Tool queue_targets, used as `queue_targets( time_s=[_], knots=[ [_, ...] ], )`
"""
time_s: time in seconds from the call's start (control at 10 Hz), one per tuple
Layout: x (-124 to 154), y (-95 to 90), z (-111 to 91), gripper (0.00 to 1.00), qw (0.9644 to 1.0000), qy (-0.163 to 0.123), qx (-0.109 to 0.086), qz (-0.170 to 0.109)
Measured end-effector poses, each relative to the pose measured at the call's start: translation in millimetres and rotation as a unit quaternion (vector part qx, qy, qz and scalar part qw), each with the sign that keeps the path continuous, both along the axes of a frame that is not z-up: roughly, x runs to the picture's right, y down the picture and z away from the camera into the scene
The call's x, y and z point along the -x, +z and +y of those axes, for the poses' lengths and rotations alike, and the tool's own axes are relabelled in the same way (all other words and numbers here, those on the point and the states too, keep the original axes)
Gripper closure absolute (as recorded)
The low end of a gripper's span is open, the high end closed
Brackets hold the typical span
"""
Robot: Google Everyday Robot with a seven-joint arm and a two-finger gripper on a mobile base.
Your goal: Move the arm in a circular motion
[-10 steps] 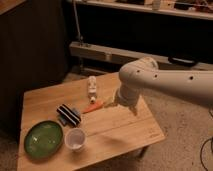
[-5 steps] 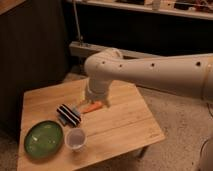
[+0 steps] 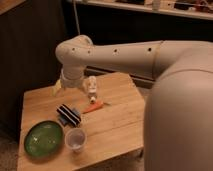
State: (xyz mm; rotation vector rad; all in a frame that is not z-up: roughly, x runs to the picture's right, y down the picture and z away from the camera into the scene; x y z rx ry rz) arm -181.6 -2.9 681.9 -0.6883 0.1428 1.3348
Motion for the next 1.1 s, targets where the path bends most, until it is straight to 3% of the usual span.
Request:
queue_targets(
  time_s=[0.1, 0.3, 0.6, 0.9, 1.1],
  knots=[
    [9.2, 21.7, -26.6, 0.20, 0.9999, 0.010, -0.011, 0.007],
    [4.8, 50.6, -59.3, 0.20, 0.9991, 0.028, -0.021, 0.024],
    [-37.5, 100.1, -107.1, 0.20, 0.9936, 0.082, -0.030, 0.072],
    [-111.1, 126.6, -123.0, 0.20, 0.9817, 0.141, -0.033, 0.124],
    [-173.4, 129.1, -113.8, 0.20, 0.9698, 0.181, -0.035, 0.159]
  ],
)
